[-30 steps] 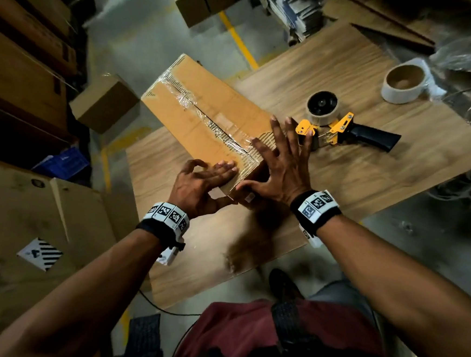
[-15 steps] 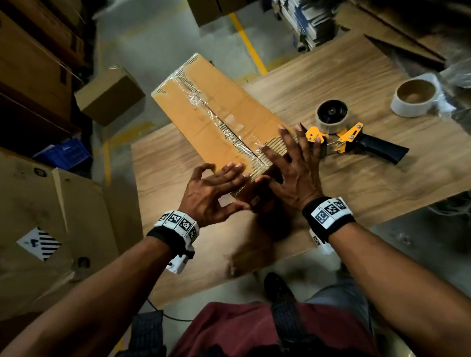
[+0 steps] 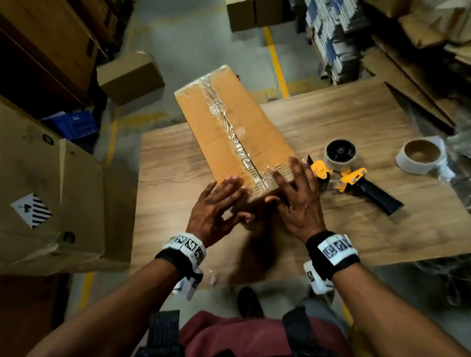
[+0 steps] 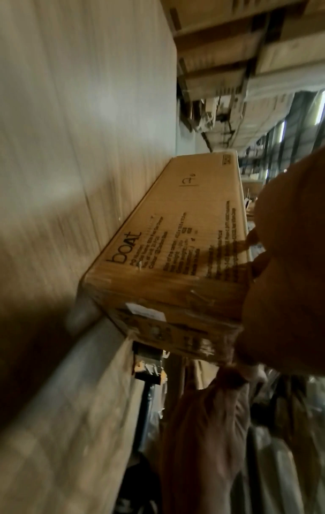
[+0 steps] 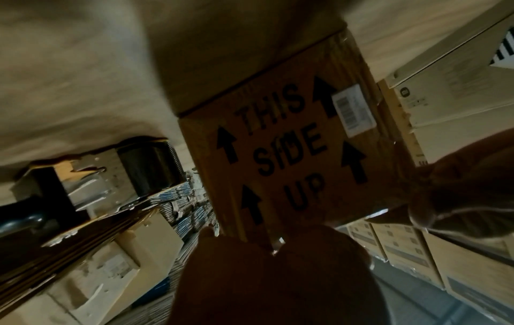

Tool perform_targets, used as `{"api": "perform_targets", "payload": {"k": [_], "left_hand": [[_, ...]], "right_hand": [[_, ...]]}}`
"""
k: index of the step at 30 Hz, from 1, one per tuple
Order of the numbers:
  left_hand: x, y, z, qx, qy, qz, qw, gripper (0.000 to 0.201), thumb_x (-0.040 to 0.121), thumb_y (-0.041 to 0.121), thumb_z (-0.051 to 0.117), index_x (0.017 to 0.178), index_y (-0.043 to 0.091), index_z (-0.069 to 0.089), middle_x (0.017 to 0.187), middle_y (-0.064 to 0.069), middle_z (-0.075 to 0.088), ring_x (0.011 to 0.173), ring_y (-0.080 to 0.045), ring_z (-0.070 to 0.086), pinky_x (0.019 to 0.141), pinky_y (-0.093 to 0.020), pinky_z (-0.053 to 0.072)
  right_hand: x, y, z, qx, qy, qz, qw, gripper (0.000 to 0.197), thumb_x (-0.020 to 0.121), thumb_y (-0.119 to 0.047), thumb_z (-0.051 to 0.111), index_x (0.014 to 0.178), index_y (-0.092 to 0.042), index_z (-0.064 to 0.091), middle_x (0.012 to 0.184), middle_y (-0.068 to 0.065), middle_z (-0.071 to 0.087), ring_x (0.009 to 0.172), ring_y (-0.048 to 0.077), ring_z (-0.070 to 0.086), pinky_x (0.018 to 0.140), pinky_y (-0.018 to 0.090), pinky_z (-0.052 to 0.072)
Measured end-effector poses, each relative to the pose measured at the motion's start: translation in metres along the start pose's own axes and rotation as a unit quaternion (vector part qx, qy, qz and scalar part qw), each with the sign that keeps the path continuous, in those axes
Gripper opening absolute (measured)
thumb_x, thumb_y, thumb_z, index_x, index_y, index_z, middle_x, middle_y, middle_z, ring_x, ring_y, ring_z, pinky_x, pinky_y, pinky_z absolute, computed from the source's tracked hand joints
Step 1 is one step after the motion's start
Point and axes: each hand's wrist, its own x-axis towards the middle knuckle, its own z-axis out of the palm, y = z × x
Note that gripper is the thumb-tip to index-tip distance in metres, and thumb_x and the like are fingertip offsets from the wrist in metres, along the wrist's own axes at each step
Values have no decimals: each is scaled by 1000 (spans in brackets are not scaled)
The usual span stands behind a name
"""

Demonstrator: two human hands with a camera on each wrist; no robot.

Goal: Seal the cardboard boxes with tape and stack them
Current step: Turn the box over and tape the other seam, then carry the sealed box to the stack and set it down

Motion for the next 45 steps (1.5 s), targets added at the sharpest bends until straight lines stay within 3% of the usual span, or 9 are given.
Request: {"api": "perform_targets", "payload": {"k": [3, 6, 9, 15, 18, 29, 35, 40, 45], "left_hand": [[-3, 29, -5, -128, 74, -253, 956, 84, 93, 61, 66, 162, 22, 37, 170, -4, 29, 158, -18, 25, 127, -35, 27], [4, 62, -7, -327, 95, -521, 783, 92, 94, 68, 59, 165, 22, 24, 168, -4, 32, 152, -18, 36, 119, -31, 32], [13, 79, 12, -440, 162, -545, 696, 81, 95, 61, 59, 159, 16, 40, 158, -6, 50, 141, -15, 50, 121, -43, 38], [31, 80, 2, -349, 227, -520, 746, 50, 93, 66, 52, 137, 43, 61, 128, 12, 72, 118, -12, 68, 102, -48, 57], [45, 77, -48, -323, 278, -476, 769, 56, 92, 74, 52, 139, 45, 59, 132, 15, 70, 123, -9, 65, 105, -47, 55], [32, 53, -373, -150, 469, -265, 829, 48, 93, 13, 76, 134, 33, 64, 123, 7, 75, 119, -15, 69, 103, -39, 56], [-61, -23, -548, -113, 487, -228, 835, 52, 90, 0, 73, 140, 3, 61, 133, -11, 70, 130, -29, 63, 110, -51, 50], [-151, -92, -659, -74, 484, -263, 831, 49, 91, -2, 73, 139, 7, 64, 125, -7, 75, 121, -24, 69, 98, -39, 59], [-222, -164, -705, -50, 475, -325, 817, 47, 89, -2, 75, 130, 17, 67, 101, 18, 78, 103, -2, 73, 88, -22, 59]], "right_hand": [[18, 20, -24, 98, 1, 117, 988, 81, 94, -64, 48, 159, -17, 36, 168, 19, 23, 155, 35, 22, 127, 39, 11], [48, 36, -36, 215, -136, 275, 927, 107, 85, -89, 31, 161, -14, 31, 167, 10, 31, 153, 24, 31, 125, 34, 21], [62, 43, -31, 250, -257, 249, 900, 120, 76, -98, 19, 159, -14, 36, 165, 8, 36, 153, 20, 30, 124, 26, 17], [90, 14, -48, 246, -281, 160, 914, 70, 104, -64, 30, 153, -16, 46, 152, 4, 52, 143, 18, 45, 110, 6, 20], [139, -19, -63, 258, -251, 71, 930, 85, 95, -80, 25, 152, -21, 47, 150, 5, 56, 140, 24, 50, 118, 32, 35], [323, -300, -148, 393, -247, -230, 855, 66, 101, -38, 60, 154, -58, 26, 129, 0, 69, 121, 20, 65, 104, 52, 53], [324, -493, -96, 486, -205, -306, 792, 73, 100, -16, 66, 152, -56, 34, 164, -7, 37, 148, 14, 41, 110, 53, 48], [304, -639, -27, 563, -217, -275, 749, 66, 101, -9, 65, 155, -39, 41, 160, -1, 43, 108, -21, 59, 98, 38, 55], [289, -735, 41, 528, -248, -250, 773, 61, 100, -23, 66, 151, -48, 43, 149, 0, 55, 126, 17, 63, 95, 52, 58]]}}
